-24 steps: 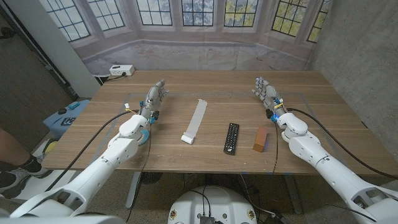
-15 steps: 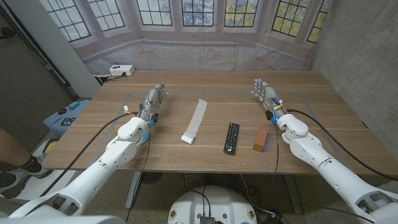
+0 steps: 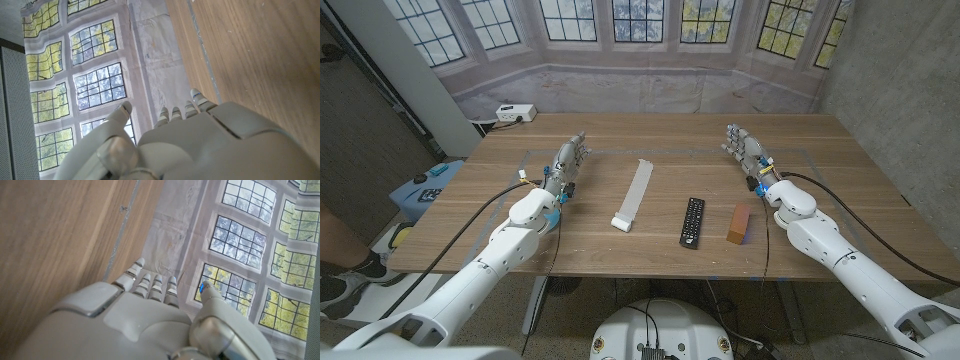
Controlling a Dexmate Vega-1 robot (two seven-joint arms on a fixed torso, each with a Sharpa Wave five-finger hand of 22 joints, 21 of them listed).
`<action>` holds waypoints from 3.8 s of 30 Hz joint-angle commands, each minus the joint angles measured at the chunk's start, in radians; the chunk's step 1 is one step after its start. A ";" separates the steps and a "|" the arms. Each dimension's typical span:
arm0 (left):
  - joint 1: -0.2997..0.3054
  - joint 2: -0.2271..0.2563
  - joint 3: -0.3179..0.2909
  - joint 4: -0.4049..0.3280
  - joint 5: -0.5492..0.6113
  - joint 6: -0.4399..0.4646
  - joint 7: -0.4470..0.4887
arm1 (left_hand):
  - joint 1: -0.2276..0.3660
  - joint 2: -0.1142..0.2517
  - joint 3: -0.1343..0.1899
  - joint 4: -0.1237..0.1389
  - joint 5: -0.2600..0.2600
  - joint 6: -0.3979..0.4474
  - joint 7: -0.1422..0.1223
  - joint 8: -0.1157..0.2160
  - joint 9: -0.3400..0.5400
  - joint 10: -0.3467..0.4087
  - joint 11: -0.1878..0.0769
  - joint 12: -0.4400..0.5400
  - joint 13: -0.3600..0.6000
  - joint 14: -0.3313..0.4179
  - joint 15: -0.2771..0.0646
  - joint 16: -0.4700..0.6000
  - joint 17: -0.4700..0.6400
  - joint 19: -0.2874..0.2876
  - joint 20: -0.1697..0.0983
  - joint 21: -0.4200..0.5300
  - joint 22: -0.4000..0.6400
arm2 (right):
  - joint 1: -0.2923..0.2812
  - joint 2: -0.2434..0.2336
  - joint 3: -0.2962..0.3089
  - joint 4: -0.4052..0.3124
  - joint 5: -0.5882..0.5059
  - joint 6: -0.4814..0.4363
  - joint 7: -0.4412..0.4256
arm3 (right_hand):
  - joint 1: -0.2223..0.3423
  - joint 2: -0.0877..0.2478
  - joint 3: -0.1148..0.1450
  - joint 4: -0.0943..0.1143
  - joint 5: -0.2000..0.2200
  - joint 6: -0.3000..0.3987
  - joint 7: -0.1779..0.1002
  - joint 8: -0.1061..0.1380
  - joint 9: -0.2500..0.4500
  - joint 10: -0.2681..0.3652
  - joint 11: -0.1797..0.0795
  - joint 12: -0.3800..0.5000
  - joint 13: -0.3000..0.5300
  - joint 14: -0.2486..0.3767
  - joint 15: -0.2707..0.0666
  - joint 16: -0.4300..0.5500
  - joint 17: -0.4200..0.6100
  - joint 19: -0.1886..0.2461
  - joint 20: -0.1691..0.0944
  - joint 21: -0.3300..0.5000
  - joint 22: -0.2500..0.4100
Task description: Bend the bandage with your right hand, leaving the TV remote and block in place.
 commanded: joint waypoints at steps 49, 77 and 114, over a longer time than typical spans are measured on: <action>0.042 0.034 -0.007 -0.035 0.017 -0.014 0.000 | 0.031 -0.003 0.021 -0.033 -0.002 -0.001 0.006 0.006 0.004 0.005 -0.002 0.005 0.003 -0.005 0.004 0.005 0.001 0.011 0.007 -0.026 0.006 | 0.142 -0.082 -0.151 -0.143 -0.278 -0.131 0.035 | 0.043 -0.007 0.010 -0.044 0.001 0.046 0.025 0.008 0.004 0.054 0.002 0.013 0.003 0.031 -0.034 0.010 -0.005 0.034 -0.032 0.006 0.004; 0.084 0.036 -0.011 -0.092 0.038 -0.012 0.054 | 0.045 -0.002 0.026 -0.050 -0.001 0.004 0.006 0.007 0.004 0.006 -0.002 0.004 0.003 -0.007 0.005 0.004 0.001 0.015 0.007 -0.036 0.006 | 0.233 -0.115 -0.238 -0.215 -0.543 -0.244 0.000 | 0.070 -0.010 0.018 -0.070 -0.002 0.067 0.012 0.010 0.003 0.087 -0.027 0.016 0.002 0.048 -0.043 0.010 -0.008 0.040 -0.033 0.003 0.004; 0.119 0.048 -0.031 -0.119 0.035 -0.018 0.075 | 0.059 0.000 0.026 -0.065 -0.001 0.012 0.003 0.009 0.004 0.010 -0.002 0.004 0.003 -0.006 0.009 0.006 0.002 0.021 0.009 -0.052 0.006 | 0.341 -0.086 -0.391 -0.298 -0.934 -0.448 0.008 | 0.149 -0.065 0.013 -0.125 -0.005 0.101 -0.017 0.009 0.002 0.201 -0.073 0.021 0.000 0.215 -0.111 0.036 -0.016 -0.021 0.014 -0.006 0.004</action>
